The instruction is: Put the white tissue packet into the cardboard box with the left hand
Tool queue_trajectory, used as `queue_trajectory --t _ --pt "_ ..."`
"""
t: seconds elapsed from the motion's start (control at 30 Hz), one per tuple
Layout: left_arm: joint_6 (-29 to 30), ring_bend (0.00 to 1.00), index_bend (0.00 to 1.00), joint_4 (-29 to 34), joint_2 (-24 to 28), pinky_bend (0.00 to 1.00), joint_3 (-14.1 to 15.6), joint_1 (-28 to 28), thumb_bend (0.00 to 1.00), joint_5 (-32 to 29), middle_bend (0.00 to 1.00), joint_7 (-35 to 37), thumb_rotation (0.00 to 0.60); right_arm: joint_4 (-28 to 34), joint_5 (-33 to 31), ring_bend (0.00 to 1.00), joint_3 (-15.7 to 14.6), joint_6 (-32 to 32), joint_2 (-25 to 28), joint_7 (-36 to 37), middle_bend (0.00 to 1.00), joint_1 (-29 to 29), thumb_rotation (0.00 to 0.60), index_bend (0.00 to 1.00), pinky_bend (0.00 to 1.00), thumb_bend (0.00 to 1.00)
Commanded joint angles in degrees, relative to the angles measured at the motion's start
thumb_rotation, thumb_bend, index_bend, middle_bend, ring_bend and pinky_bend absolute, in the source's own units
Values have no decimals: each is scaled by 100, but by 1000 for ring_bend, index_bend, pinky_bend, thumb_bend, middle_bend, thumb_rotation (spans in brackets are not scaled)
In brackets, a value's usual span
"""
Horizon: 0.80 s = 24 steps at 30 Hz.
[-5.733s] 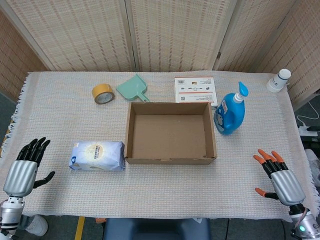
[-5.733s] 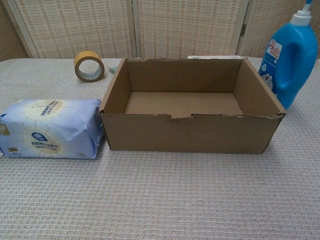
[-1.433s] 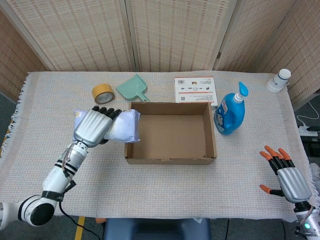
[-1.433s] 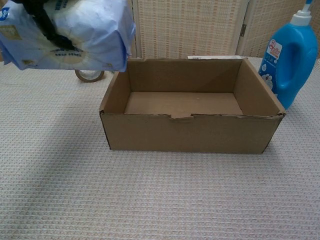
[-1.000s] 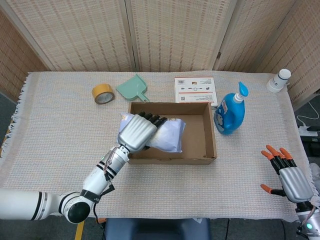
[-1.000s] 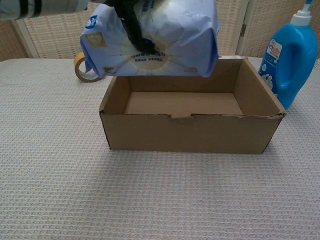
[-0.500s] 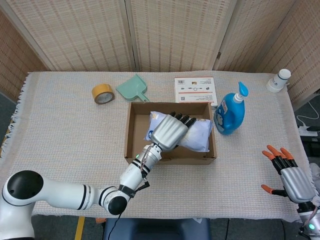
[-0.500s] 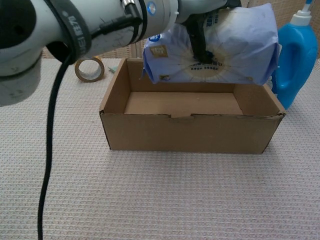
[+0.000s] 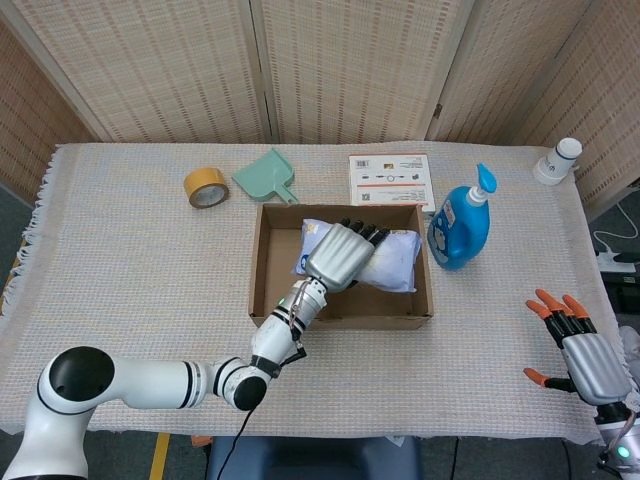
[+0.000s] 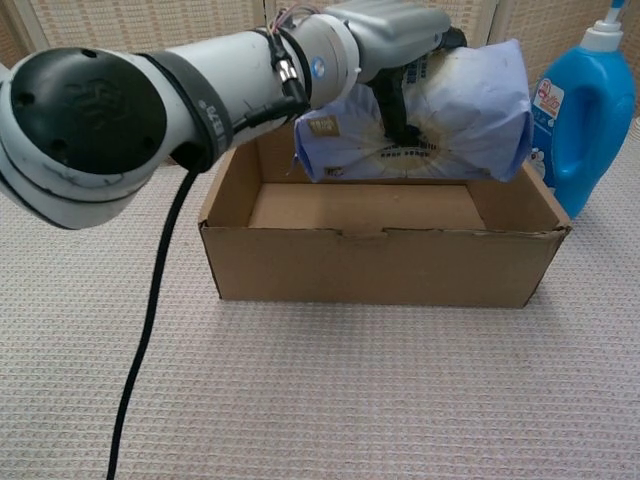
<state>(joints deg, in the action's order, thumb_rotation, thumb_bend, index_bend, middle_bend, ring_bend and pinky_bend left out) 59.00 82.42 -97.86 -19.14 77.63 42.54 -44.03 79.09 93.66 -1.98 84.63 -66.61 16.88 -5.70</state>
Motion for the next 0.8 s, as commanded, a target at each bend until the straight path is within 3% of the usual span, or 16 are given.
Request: queue_trajectory --t 0.03,0.27,0.47,0.63,0.8 --pt "106 0 0 -5 101 92 -32 -151 160 323 0 337 600 28 42 0 -17 28 9 9 0 6 600 124 0 0" --pt "347 0 0 302 555 91 75 -437 163 650 0 320 600 30 44 0 -31 -15 -1 -15 0 -6 600 125 0 0" --pt "930 0 0 1335 1609 104 344 -1121 254 733 0 49 600 11 37 0 -45 -76 -29 -48 0 -23 600 125 0 0" --pt "1810 2 0 2316 2710 147 716 -2169 328 1047 5 352 600 24 90 0 -80 -82 -63 -124 0 -24 600 125 0 0" --pt "2770 39 4 2690 3413 168 1329 -3420 307 1965 81 1293 600 20 110 0 -113 -146 -124 -240 0 -40 600 126 0 0"
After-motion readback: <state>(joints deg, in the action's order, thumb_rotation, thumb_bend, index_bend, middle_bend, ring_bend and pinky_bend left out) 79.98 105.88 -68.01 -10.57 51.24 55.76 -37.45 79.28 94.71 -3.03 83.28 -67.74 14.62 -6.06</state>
